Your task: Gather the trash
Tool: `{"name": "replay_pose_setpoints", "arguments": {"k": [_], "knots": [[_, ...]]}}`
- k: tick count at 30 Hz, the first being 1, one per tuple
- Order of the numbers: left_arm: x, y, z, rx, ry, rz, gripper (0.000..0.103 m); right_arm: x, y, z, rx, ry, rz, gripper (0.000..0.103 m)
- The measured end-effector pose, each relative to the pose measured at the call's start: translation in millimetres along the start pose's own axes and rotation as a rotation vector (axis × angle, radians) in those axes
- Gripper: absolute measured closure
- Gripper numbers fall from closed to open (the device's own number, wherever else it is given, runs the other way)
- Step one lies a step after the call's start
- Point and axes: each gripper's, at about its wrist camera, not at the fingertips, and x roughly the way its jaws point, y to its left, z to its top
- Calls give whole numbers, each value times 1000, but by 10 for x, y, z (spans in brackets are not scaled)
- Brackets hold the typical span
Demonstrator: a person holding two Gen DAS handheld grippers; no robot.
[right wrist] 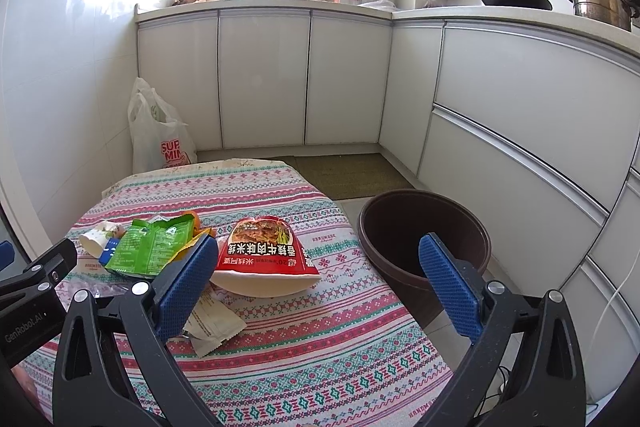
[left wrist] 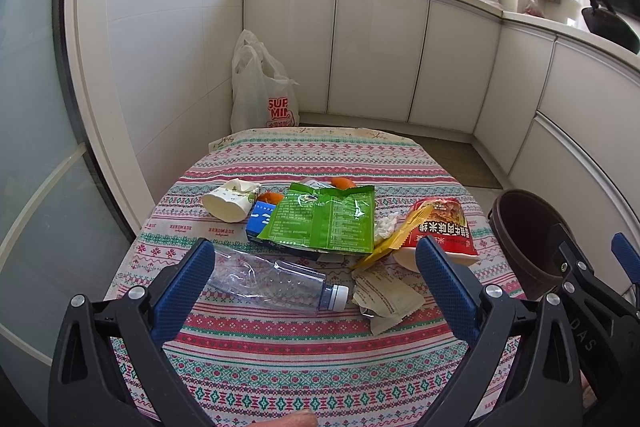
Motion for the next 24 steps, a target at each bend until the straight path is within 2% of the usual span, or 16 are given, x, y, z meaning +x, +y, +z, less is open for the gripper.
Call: {"name": "replay_pose_setpoints", "arguments": {"k": [11, 16, 20, 24], "knots": [[17, 14, -5, 0, 2, 1, 5, 16, -14, 13, -3, 8, -1, 7], [36, 21, -6, -1, 5, 3, 5, 61, -5, 7, -2, 45, 11, 7], [82, 71, -9, -18, 21, 7, 5, 155, -44, -6, 21, 115, 25, 7], [171, 160, -10, -70, 76, -11, 5, 365, -105, -66, 74, 263, 77, 7]]}}
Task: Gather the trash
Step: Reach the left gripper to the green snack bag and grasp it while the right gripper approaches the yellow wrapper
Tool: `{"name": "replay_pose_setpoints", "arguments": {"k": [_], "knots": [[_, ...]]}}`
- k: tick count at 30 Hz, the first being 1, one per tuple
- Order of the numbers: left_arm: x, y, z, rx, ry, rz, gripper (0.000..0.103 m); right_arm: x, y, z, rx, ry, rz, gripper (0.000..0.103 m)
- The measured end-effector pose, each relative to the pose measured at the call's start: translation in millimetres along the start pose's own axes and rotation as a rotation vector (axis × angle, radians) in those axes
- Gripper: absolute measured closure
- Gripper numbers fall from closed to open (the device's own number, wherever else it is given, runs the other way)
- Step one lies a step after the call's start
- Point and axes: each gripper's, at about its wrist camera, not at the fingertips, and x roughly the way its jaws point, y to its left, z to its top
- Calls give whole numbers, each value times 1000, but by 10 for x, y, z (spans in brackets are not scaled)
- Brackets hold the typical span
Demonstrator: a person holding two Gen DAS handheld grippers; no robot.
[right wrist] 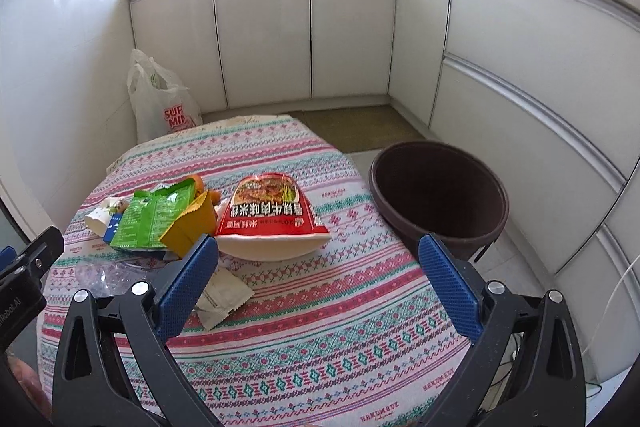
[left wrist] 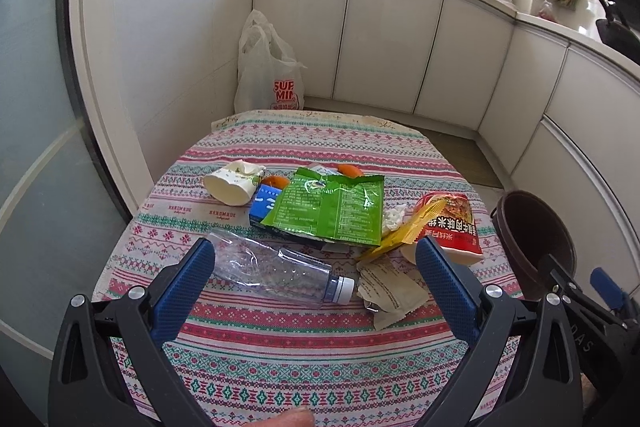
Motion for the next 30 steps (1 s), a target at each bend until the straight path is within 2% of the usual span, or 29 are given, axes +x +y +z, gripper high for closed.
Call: {"name": "replay_pose_setpoints", "arguments": {"k": [7, 11, 15, 18, 21, 23, 24, 25, 27, 28, 30], "knots": [[276, 179, -42, -47, 138, 30, 5, 337, -60, -102, 71, 238, 99, 7], [430, 264, -101, -57, 223, 23, 5, 435, -89, -151, 103, 305, 120, 7], [521, 353, -119, -43, 283, -4, 5, 434, -110, -138, 111, 298, 119, 7], [491, 436, -10, -83, 304, -74, 6, 407, -118, -93, 89, 287, 109, 7], [351, 560, 239, -174, 254, -188, 6, 326, -146, 61, 80, 256, 119, 7], [325, 544, 408, -172, 244, -294, 6, 219, -173, 246, 105, 223, 150, 7], [350, 513, 473, -153, 266, -323, 6, 164, -187, 348, 117, 207, 164, 7], [397, 467, 535, -132, 302, -312, 6, 118, -187, 455, 127, 190, 176, 7], [456, 439, 603, -128, 310, -280, 6, 25, -197, 672, 150, 144, 193, 7], [507, 466, 623, -163, 309, -274, 6, -9, -207, 766, 160, 119, 197, 7], [616, 576, 601, -259, 332, -312, 6, -18, -225, 885, 174, 89, 202, 7]]}}
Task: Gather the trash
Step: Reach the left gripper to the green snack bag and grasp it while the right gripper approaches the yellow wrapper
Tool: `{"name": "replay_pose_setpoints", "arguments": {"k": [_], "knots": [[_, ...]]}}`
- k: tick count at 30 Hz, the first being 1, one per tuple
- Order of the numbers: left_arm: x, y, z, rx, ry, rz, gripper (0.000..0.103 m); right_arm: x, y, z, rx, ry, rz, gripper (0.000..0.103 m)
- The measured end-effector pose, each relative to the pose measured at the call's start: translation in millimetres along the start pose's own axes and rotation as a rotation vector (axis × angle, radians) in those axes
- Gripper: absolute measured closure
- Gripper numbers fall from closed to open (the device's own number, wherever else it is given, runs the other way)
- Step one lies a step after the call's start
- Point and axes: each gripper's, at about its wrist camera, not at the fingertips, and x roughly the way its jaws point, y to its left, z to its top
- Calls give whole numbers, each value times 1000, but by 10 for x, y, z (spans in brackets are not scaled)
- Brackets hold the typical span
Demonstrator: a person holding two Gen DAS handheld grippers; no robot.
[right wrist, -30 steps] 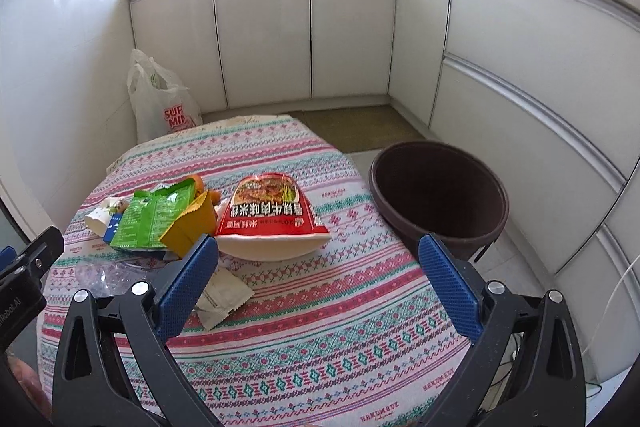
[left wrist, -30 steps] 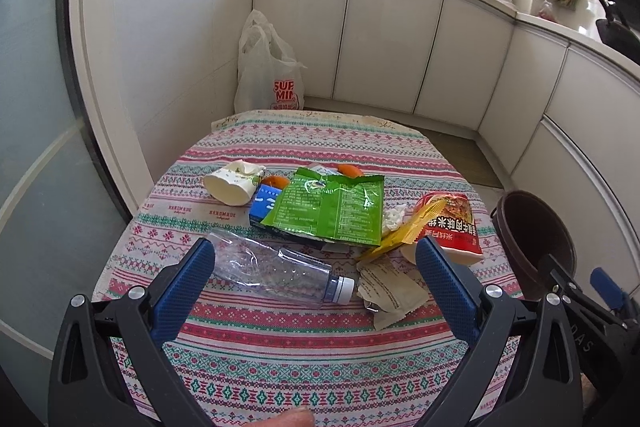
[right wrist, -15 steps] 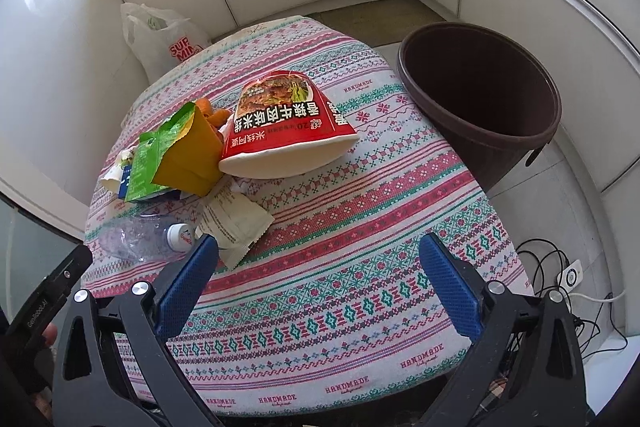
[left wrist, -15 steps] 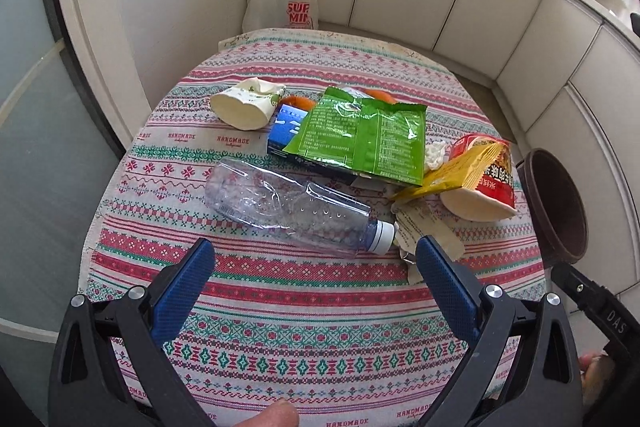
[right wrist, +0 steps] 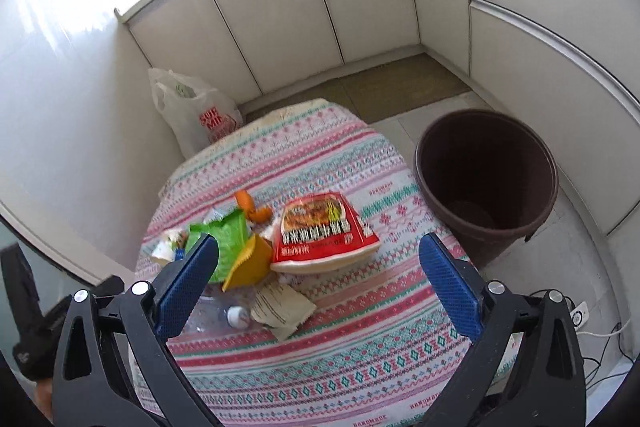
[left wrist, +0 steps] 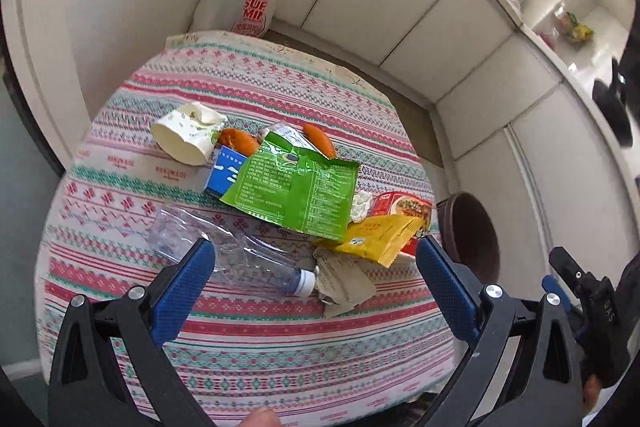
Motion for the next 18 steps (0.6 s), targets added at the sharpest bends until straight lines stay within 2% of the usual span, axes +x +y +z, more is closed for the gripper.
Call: {"name": "replay_pose_setpoints", "arguments": {"k": [2, 4, 7, 9, 11, 15, 18], "knots": [[112, 192, 30, -121, 31, -76, 6, 67, -47, 62, 18, -12, 2, 7], [234, 358, 19, -208, 57, -115, 6, 188, -142, 43, 36, -11, -9, 7], [384, 586, -4, -307, 92, -110, 6, 438, -365, -139, 58, -4, -26, 7], [449, 703, 5, -364, 107, -96, 7, 647, -465, -202, 95, 88, -63, 7], [486, 710, 44, -373, 101, -104, 7, 735, -493, -199, 127, 128, -2, 7], [565, 593, 199, -351, 57, -123, 7, 728, -353, -194, 92, 93, -29, 7], [791, 505, 270, -346, 83, -141, 7, 755, -296, -205, 57, 95, -44, 7]]}}
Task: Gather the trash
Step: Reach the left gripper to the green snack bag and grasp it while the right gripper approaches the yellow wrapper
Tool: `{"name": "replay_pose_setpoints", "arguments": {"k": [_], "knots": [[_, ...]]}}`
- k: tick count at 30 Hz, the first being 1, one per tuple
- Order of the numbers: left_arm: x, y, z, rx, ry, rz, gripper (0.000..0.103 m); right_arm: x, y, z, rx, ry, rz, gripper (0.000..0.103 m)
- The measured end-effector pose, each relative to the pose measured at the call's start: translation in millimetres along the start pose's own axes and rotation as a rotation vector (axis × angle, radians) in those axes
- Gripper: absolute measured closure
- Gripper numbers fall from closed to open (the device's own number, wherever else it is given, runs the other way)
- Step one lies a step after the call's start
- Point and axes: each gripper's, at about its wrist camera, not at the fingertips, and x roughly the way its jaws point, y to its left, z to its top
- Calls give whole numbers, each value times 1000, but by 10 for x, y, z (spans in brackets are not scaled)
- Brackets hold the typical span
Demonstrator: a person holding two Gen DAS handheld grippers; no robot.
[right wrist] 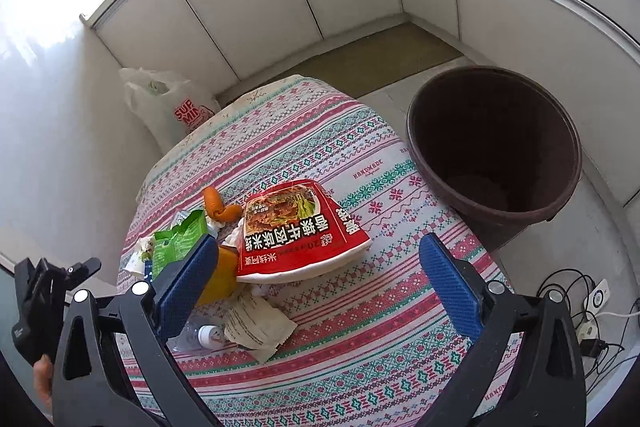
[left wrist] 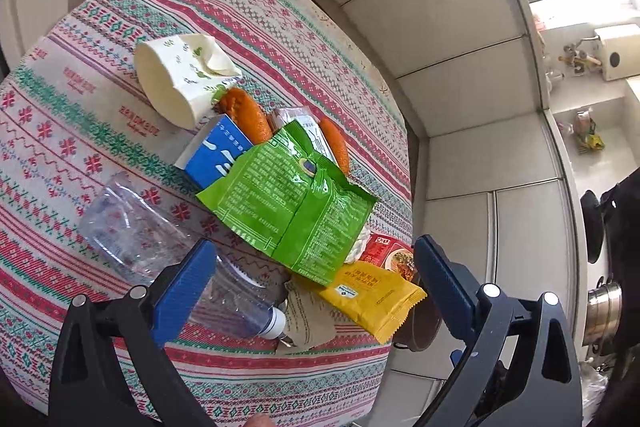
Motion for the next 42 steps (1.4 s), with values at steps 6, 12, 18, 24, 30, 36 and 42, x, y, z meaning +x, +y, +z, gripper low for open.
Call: {"name": "replay_pose_setpoints", "arguments": {"k": [6, 12, 18, 24, 30, 36, 42], "knots": [[475, 37, 18, -105, 84, -15, 9, 75, -105, 33, 33, 8, -36, 7], [780, 46, 46, -165, 78, 57, 18, 118, -230, 52, 66, 32, -41, 7], [905, 51, 46, -121, 110, 26, 79, 191, -298, 80, 73, 49, -65, 7], [772, 16, 26, -41, 43, 26, 98, 209, -377, 93, 103, 57, -73, 7], [412, -329, -111, 171, -46, 67, 99, 192, -341, 104, 109, 56, -52, 7], [452, -308, -23, 118, 4, -56, 39, 191, -231, 60, 58, 50, -58, 7], [420, -564, 350, 255, -9, 144, 21, 214, -321, 100, 89, 62, -54, 7]]}}
